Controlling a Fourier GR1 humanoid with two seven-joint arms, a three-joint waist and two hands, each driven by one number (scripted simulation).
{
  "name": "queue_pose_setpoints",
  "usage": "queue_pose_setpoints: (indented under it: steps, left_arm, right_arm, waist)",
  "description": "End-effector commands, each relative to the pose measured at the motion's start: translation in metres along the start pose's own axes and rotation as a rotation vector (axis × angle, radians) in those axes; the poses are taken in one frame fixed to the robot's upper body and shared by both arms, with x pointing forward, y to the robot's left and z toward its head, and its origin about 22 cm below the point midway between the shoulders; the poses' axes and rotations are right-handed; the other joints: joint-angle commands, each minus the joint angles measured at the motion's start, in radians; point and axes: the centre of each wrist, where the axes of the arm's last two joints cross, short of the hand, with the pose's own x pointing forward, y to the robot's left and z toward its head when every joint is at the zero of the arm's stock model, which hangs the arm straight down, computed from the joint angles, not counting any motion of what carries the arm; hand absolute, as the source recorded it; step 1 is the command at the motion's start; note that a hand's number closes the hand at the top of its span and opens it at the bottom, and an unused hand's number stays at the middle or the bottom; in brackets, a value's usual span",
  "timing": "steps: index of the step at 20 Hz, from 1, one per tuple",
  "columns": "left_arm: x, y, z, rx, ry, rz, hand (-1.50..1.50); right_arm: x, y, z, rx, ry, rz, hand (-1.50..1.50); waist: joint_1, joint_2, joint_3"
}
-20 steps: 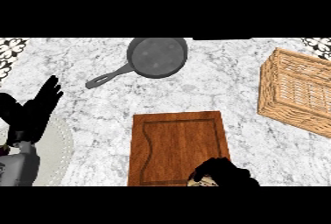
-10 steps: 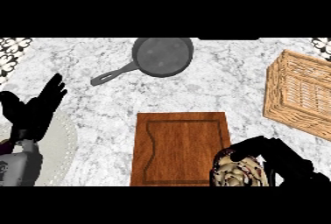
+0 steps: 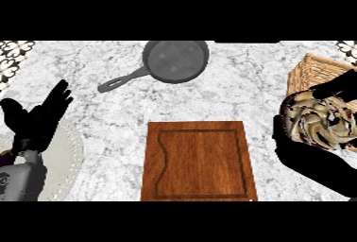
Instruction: Pick the cupcake from the cutting board and place it in the basket
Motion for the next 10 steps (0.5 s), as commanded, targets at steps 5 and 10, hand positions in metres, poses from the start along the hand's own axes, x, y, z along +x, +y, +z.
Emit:
queue_pose_setpoints:
  steps: [5, 10]
  left_arm:
    - [-0.001, -0.006, 0.014, 0.002, -0.003, 0.005, 0.0]
    - [0.001, -0.012, -0.008, -0.013, -0.002, 0.001, 0.0]
  right_arm:
    - [-0.058, -0.041, -0.061, -0.031, 0.111, 0.023, 1.5]
    - [-0.112, -0.044, -0.081, -0.025, 0.081, 0.065, 1.5]
  waist:
    - [-0.004, -0.002, 0.002]
    - [-0.01, 0.0, 0.002]
